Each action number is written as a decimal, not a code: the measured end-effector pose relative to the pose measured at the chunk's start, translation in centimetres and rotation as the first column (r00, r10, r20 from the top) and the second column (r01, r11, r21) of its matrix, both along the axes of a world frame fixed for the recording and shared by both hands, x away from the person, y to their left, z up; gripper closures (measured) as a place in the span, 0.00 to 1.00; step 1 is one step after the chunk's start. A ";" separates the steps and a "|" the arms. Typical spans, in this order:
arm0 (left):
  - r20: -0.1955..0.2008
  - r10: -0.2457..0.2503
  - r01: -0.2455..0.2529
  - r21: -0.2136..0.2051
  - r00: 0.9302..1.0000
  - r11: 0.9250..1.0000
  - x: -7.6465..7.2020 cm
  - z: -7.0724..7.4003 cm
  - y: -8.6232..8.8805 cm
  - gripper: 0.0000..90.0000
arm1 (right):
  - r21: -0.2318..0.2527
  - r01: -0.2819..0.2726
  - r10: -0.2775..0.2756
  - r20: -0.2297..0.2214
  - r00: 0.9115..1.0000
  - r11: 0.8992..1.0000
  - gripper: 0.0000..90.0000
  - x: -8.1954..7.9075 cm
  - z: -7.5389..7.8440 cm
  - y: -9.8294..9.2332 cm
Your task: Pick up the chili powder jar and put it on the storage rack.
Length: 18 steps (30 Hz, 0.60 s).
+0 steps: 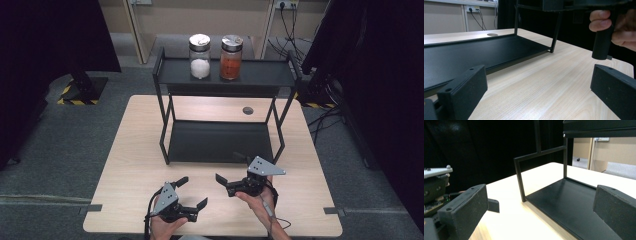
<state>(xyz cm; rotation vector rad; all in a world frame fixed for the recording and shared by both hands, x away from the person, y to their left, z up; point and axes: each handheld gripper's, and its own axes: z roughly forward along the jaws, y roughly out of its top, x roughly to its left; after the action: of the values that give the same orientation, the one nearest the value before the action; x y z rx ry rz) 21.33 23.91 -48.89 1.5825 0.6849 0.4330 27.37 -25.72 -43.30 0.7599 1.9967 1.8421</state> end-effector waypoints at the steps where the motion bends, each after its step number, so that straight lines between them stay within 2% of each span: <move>1: 0.000 0.000 0.000 0.000 1.000 1.000 0.0 0.0 0.0 0.00 | -0.004 0.001 -0.001 0.001 1.000 1.000 0.00 0.0 -0.1 0.0; 18: 0.001 0.002 -0.002 0.000 1.000 1.000 0.0 0.0 0.1 0.00 | -0.003 -0.005 0.005 -0.017 1.000 1.000 0.00 0.2 -0.8 0.1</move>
<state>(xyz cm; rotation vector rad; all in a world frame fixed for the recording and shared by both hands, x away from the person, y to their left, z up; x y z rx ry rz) 21.36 24.04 -48.87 1.5814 0.6855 0.4349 27.61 -25.67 -44.14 0.7734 2.0134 1.8412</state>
